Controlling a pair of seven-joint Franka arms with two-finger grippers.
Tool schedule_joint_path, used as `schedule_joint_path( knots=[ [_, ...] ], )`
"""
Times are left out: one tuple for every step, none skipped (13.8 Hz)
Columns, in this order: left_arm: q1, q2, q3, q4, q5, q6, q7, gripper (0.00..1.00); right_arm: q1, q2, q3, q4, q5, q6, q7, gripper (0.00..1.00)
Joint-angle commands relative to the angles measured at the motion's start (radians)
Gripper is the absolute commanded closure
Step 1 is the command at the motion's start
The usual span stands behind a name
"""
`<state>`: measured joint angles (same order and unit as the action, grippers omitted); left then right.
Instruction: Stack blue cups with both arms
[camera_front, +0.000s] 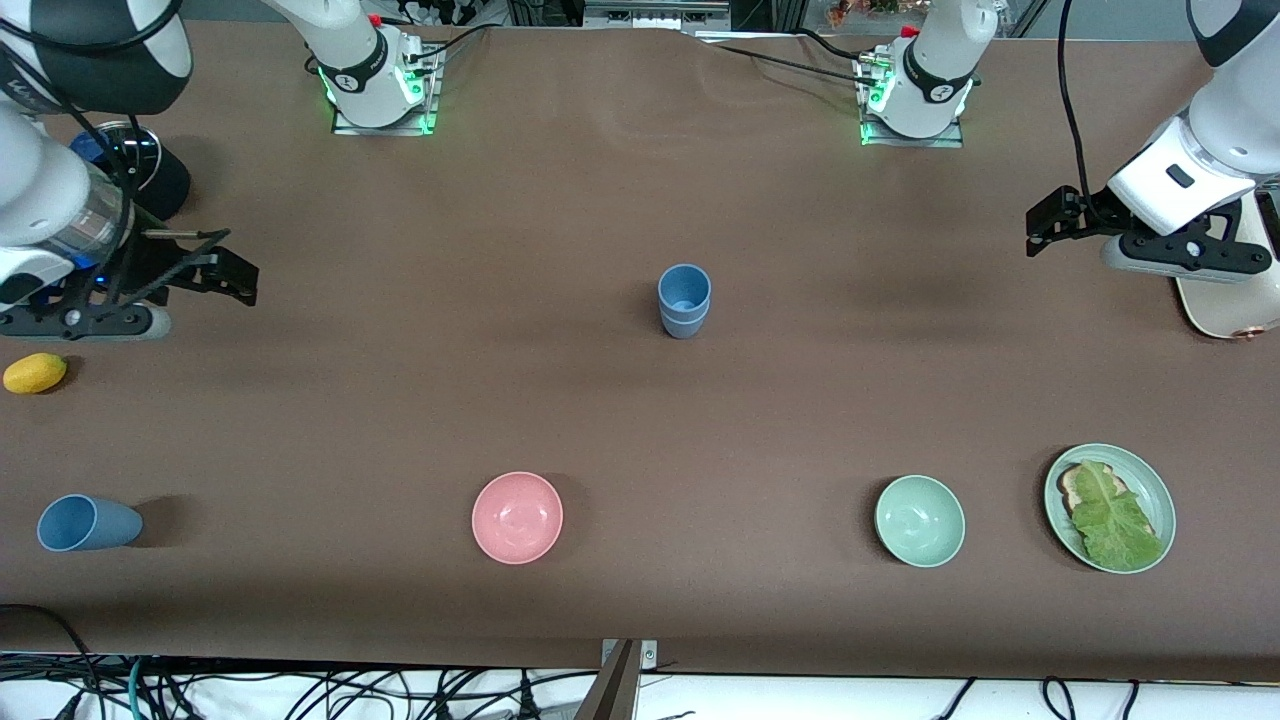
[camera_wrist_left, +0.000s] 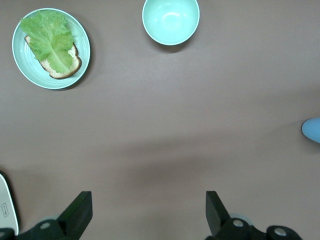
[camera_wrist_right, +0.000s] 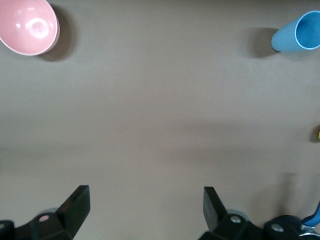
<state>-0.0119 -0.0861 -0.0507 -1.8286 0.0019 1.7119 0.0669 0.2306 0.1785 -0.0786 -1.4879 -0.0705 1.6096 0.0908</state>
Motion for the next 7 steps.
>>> schedule_joint_path(
  knots=[
    [0.003,-0.006,-0.003,-0.001,0.023,-0.008,0.016,0.0,-0.027,-0.008,0.046,-0.014,-0.038,0.001,-0.008,0.0],
    [0.003,-0.006,-0.003,-0.001,0.023,-0.008,0.016,0.0,-0.028,-0.007,0.046,-0.014,-0.038,0.0,-0.009,0.0],
    [0.003,-0.006,-0.003,-0.001,0.023,-0.008,0.017,0.0,-0.028,-0.005,0.046,-0.014,-0.038,0.0,-0.008,0.0],
    [0.003,-0.006,-0.003,-0.001,0.023,-0.008,0.019,0.0,-0.028,-0.002,0.046,-0.014,-0.032,0.0,-0.006,0.0],
    [0.003,-0.006,-0.003,-0.001,0.023,-0.008,0.019,0.0,-0.028,0.001,0.046,-0.012,-0.032,0.0,-0.006,0.0],
    [0.003,-0.006,-0.003,-0.001,0.023,-0.008,0.019,0.0,-0.03,0.001,0.046,-0.012,-0.031,0.001,-0.006,0.0],
    [0.003,-0.006,-0.003,-0.001,0.023,-0.008,0.019,0.0,-0.03,0.002,0.046,-0.012,-0.032,0.001,-0.005,0.0]
  ],
)
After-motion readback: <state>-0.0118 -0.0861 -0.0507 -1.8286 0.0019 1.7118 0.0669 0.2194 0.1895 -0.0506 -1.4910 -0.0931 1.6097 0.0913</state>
